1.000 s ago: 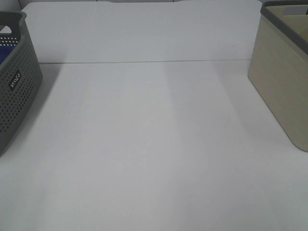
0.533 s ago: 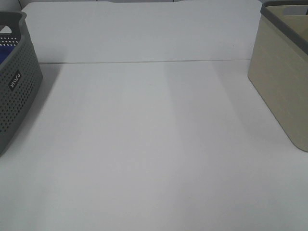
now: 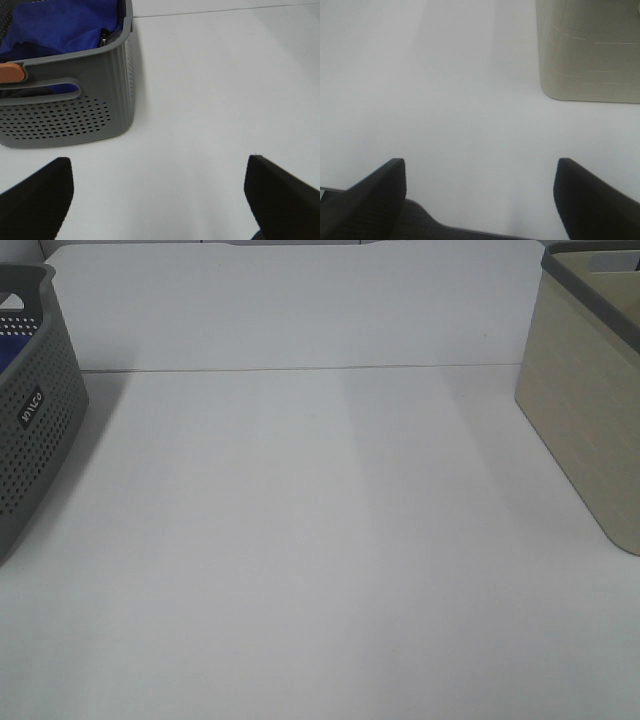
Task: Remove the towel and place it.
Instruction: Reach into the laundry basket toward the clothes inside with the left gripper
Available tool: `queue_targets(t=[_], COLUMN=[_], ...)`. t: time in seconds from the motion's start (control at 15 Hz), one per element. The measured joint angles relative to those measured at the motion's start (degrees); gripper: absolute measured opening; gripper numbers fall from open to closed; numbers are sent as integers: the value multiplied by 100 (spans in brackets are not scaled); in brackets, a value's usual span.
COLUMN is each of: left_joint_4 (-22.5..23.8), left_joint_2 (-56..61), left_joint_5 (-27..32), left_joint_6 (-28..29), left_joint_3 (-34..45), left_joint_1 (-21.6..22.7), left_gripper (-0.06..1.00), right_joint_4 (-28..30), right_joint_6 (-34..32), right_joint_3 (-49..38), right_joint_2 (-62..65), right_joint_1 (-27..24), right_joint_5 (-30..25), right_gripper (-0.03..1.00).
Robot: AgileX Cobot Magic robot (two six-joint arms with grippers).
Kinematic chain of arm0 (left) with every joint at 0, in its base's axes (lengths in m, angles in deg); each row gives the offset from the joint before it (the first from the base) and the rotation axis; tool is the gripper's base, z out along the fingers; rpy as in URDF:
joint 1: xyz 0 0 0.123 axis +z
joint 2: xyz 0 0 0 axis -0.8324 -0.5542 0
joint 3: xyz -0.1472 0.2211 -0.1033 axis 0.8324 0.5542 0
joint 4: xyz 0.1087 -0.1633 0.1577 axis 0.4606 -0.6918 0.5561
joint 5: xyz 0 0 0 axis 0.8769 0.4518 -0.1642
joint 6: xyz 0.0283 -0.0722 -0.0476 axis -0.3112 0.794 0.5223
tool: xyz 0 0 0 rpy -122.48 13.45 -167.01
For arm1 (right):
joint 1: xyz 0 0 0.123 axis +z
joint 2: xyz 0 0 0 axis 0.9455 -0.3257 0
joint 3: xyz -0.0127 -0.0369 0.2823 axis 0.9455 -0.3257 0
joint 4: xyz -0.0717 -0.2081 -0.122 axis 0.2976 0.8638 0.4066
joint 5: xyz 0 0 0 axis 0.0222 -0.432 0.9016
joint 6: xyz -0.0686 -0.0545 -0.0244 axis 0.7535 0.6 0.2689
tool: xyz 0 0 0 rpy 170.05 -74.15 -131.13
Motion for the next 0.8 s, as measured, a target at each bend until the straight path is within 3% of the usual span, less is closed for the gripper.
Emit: queue_targets(t=[0.8], left_joint_4=[0], left_joint_2=[0], left_joint_5=[0], left_joint_6=[0], left_joint_3=[0], left_joint_1=[0], left_gripper=[85], right_joint_4=[63], right_joint_6=[0], right_joint_3=[0], right_joint_2=[0], right_joint_1=[0], right_joint_5=[0], right_gripper=[80])
